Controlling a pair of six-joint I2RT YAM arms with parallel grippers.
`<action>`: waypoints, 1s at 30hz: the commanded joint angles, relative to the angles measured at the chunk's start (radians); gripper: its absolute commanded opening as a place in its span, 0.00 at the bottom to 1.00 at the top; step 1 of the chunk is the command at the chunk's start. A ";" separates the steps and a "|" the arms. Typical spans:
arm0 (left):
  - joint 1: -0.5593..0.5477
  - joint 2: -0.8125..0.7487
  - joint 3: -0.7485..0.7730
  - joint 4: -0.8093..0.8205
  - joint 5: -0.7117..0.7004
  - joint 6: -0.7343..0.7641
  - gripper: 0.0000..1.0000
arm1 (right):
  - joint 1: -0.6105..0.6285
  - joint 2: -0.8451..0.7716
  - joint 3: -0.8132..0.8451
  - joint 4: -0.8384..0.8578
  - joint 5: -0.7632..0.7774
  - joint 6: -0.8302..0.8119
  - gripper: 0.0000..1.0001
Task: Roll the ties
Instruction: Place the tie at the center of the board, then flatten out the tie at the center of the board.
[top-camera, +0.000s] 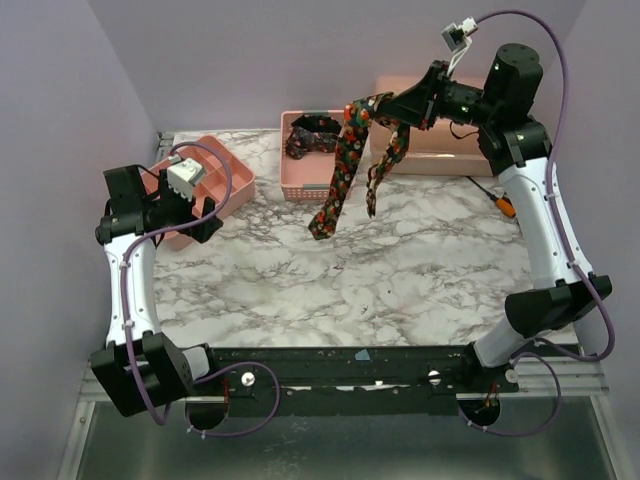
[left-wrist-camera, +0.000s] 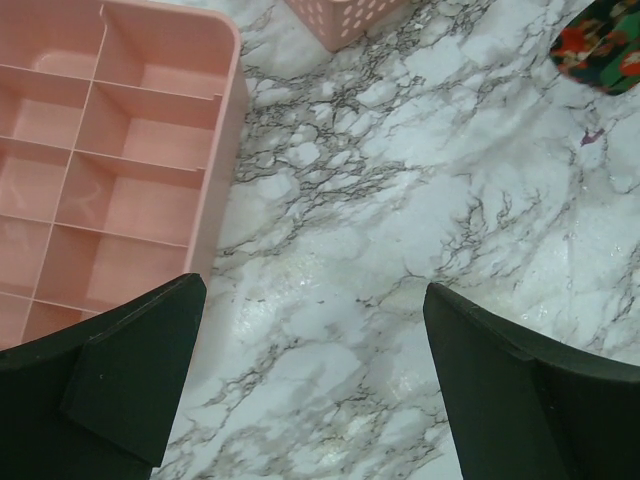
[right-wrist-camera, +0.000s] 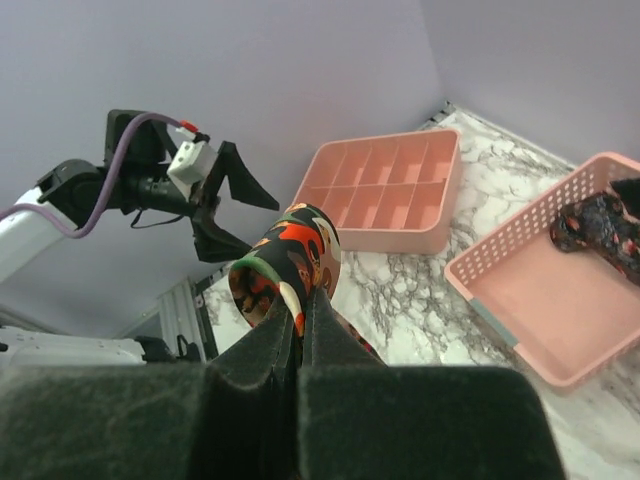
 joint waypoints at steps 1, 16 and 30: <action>-0.004 -0.090 -0.068 0.046 0.078 -0.011 0.98 | 0.003 -0.016 -0.043 -0.199 0.154 -0.101 0.01; -0.288 -0.241 -0.352 0.067 -0.069 0.249 0.98 | -0.117 -0.007 -0.621 -0.454 0.532 -0.658 0.92; -0.783 -0.023 -0.458 0.442 -0.345 0.170 0.90 | -0.001 0.015 -0.799 -0.261 0.832 -0.566 0.94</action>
